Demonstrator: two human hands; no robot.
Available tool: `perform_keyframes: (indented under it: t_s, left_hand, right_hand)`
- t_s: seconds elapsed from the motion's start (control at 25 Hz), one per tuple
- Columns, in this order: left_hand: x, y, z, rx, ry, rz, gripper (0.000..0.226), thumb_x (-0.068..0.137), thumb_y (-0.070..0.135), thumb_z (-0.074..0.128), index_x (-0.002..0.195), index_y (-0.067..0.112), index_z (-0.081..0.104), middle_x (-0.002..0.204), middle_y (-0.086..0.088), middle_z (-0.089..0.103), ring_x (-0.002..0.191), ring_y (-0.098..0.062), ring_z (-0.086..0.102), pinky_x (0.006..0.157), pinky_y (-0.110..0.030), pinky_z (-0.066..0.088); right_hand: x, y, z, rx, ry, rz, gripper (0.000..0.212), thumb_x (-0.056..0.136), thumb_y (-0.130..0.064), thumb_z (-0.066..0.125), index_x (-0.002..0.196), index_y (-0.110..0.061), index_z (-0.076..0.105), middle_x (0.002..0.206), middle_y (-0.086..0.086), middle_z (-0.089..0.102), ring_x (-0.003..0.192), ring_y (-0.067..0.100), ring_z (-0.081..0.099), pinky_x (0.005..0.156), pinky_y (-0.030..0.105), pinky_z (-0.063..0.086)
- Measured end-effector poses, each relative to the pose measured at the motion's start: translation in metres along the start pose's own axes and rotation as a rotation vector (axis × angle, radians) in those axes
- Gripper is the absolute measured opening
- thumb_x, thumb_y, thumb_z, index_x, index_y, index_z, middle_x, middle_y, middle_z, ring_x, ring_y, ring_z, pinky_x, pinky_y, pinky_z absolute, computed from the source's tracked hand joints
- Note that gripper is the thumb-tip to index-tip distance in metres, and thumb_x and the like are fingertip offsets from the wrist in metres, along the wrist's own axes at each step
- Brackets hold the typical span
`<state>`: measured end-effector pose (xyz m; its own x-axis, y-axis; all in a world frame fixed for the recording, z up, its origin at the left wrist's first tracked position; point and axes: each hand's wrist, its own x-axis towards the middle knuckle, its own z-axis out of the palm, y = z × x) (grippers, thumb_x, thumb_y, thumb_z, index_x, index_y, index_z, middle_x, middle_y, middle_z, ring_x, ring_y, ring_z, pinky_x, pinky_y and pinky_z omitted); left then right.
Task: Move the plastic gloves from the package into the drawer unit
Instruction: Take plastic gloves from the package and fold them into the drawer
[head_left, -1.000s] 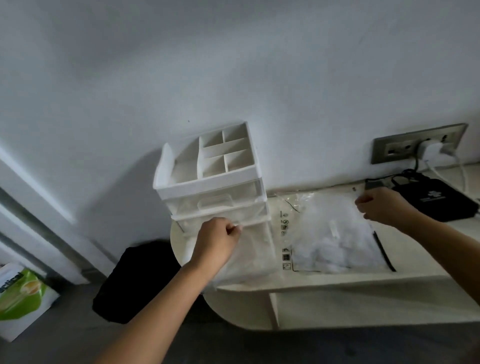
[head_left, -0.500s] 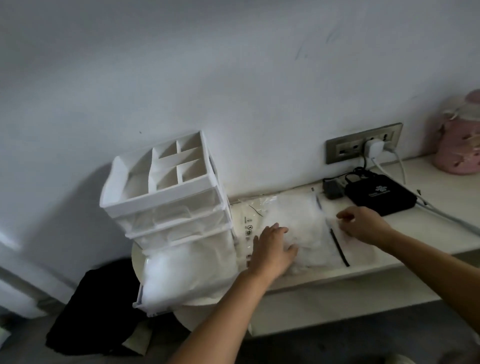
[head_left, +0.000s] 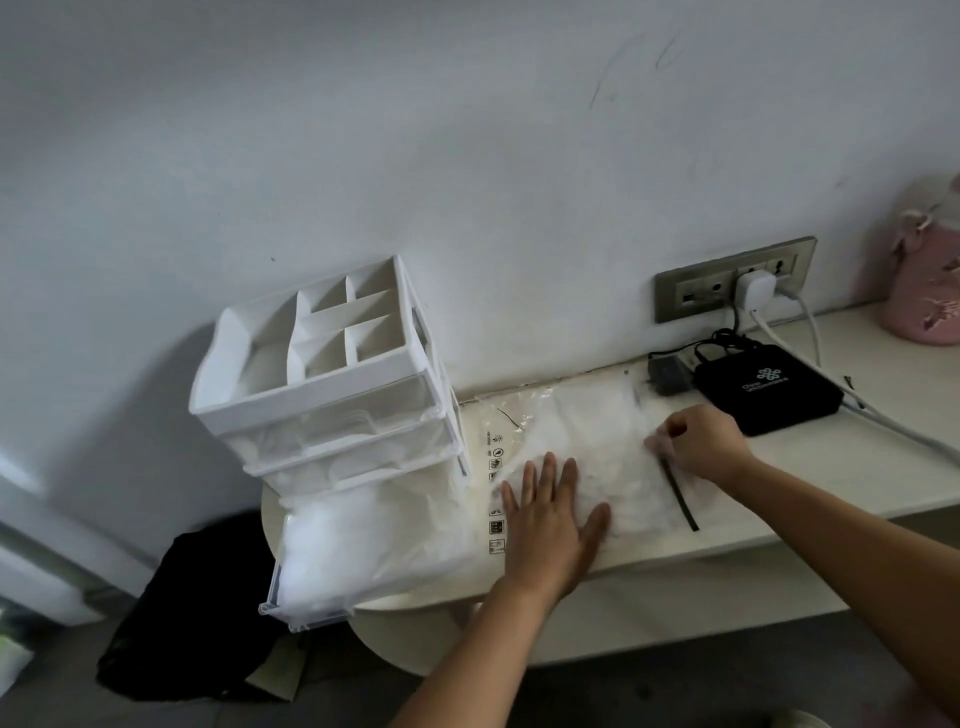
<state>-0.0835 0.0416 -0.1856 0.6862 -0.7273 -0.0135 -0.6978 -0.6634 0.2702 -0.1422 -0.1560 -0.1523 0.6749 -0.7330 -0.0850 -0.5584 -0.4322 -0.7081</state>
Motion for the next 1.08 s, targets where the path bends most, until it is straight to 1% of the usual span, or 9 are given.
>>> perform_keyframes:
  t_s: [0.2,0.44,0.52,0.64,0.72,0.8,0.88,0.96,1.08]
  left_hand:
    - [-0.005,0.002,0.002,-0.025,0.05,-0.022,0.088,0.08,0.069,-0.006,0.153,0.022,0.005,0.161,-0.001,-0.004,0.147,-0.017,-0.012,0.116,-0.04,-0.015]
    - [-0.003,-0.001,0.004,-0.026,0.067,-0.017,0.083,0.086,0.069,-0.002,0.152,0.022,0.016,0.161,-0.002,0.008,0.148,-0.019,-0.001,0.115,-0.04,-0.012]
    - [-0.001,-0.001,0.006,-0.007,0.058,-0.028,0.074,0.09,0.059,0.007,0.153,0.022,0.015,0.161,-0.001,0.006,0.148,-0.019,-0.003,0.114,-0.04,-0.013]
    - [0.001,-0.004,0.009,-0.044,0.063,-0.042,0.062,0.097,0.049,0.026,0.152,0.021,0.018,0.161,-0.001,0.008,0.148,-0.019,-0.001,0.115,-0.041,-0.012]
    - [0.003,-0.004,0.004,-0.142,0.034,-0.047,0.068,0.093,0.061,0.025,0.149,0.021,0.027,0.159,0.0,0.017,0.148,-0.018,0.006,0.117,-0.042,-0.007]
    - [0.005,0.003,-0.016,-0.462,0.025,-0.083,0.09,0.082,0.081,0.016,0.145,0.021,0.037,0.154,0.002,0.03,0.144,-0.013,0.02,0.118,-0.036,0.005]
    - [0.008,0.013,-0.046,-0.967,-0.026,-0.189,0.083,0.085,0.075,0.02,0.138,0.017,0.047,0.145,0.0,0.046,0.137,-0.011,0.036,0.114,-0.027,0.018]
    - [0.011,0.014,-0.075,-1.373,-0.172,-0.219,0.083,0.078,0.077,0.026,0.122,0.016,0.059,0.126,-0.003,0.063,0.124,-0.015,0.052,0.109,-0.031,0.027]
    - [0.016,0.009,-0.099,-1.554,-0.29,-0.094,0.1,0.055,0.09,0.046,0.119,0.014,0.062,0.11,-0.009,0.067,0.107,-0.021,0.062,0.098,-0.037,0.037]
  right_hand:
    - [0.001,0.005,-0.003,0.085,0.041,0.069,0.028,0.092,-0.014,0.059,0.066,-0.006,0.065,0.066,0.009,0.061,0.061,0.018,0.054,0.052,0.023,0.038]
    - [-0.01,-0.014,-0.041,0.318,0.219,-0.047,0.013,0.092,-0.019,0.058,0.089,-0.009,0.065,0.075,0.004,0.062,0.068,0.02,0.055,0.061,0.028,0.043]
    - [-0.013,-0.028,-0.058,0.608,0.141,-0.062,0.017,0.096,-0.016,0.049,0.086,-0.007,0.059,0.077,0.006,0.061,0.071,0.024,0.057,0.066,0.033,0.047]
    - [-0.022,-0.056,-0.086,1.229,-0.06,-0.033,0.035,0.095,-0.001,0.033,0.065,-0.006,0.048,0.065,0.013,0.056,0.065,0.017,0.06,0.076,0.032,0.048]
    - [-0.032,-0.067,-0.099,1.412,-0.205,-0.077,0.051,0.096,-0.002,0.033,0.055,-0.008,0.063,0.061,0.006,0.065,0.063,0.01,0.067,0.073,0.024,0.053]
    - [-0.044,-0.074,-0.102,1.345,-0.402,-0.138,0.052,0.094,-0.008,0.036,0.058,-0.009,0.073,0.073,0.009,0.072,0.073,0.015,0.071,0.066,0.024,0.057]
    - [-0.051,-0.076,-0.098,1.135,-0.549,-0.207,0.038,0.089,-0.015,0.043,0.063,-0.007,0.07,0.08,0.013,0.071,0.078,0.022,0.07,0.068,0.027,0.057]
    - [-0.054,-0.078,-0.092,0.874,-0.625,-0.297,0.027,0.089,-0.02,0.048,0.079,-0.003,0.066,0.082,0.017,0.067,0.076,0.025,0.061,0.069,0.027,0.051]
    - [-0.058,-0.087,-0.084,0.554,-0.611,-0.367,0.022,0.093,-0.025,0.051,0.082,-0.012,0.065,0.069,0.011,0.061,0.059,0.015,0.048,0.056,0.022,0.039]
